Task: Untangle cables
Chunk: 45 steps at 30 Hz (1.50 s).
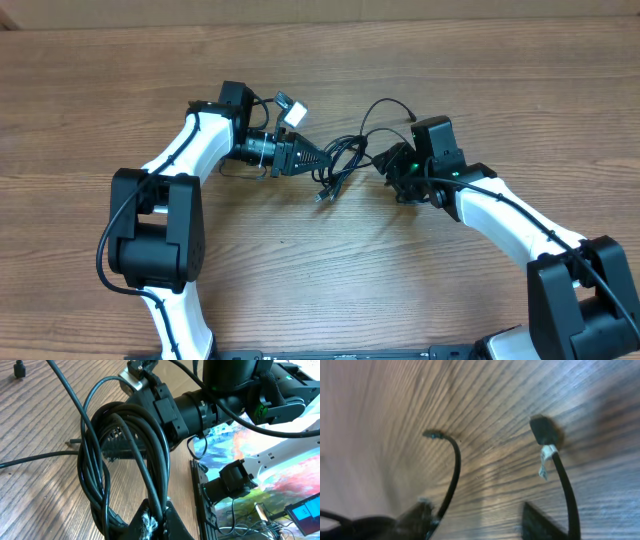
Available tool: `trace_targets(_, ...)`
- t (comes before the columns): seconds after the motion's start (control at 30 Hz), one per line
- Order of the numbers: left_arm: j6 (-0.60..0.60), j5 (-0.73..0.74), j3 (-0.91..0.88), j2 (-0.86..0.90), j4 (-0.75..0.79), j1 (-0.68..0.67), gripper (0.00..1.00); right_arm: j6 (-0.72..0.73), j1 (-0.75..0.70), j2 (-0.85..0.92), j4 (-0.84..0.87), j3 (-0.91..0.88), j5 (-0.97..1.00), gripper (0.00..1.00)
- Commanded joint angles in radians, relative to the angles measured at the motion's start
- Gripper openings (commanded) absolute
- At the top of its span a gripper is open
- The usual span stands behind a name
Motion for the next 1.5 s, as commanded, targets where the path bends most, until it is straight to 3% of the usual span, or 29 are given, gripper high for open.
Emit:
trace_targets(0.0,-0.006,0.042,0.004,0.007,-0.002,-0.002,0.04,-0.039,0.001,-0.01,0.02,-0.004,0.035,0.67)
trace_targets(0.33,-0.005,0.041,0.004,0.007,-0.019,-0.077,0.04,-0.04,-0.115,-0.01,0.351,-0.004,-0.006,0.66)
trace_targets(0.7,-0.006,0.036,0.004,0.007,0.024,-0.218,0.04,-0.182,-0.115,-0.01,0.377,-0.004,-0.024,0.66)
trace_targets(0.93,-0.006,0.027,0.004,0.007,0.032,-0.229,0.04,-0.227,-0.134,-0.01,0.514,-0.004,-0.235,0.68)
trace_targets(1.07,-0.006,0.006,0.004,0.007,0.034,-0.227,0.04,-0.228,-0.154,-0.01,0.516,-0.004,-0.289,0.75)
trace_targets(1.3,-0.006,0.006,0.004,0.007,0.035,-0.224,0.04,-0.279,-0.245,-0.01,0.5,-0.004,-0.499,1.0)
trace_targets(1.47,-0.006,0.007,0.004,0.007,0.04,-0.21,0.04,-0.279,-0.338,-0.01,0.337,-0.004,-0.566,1.0)
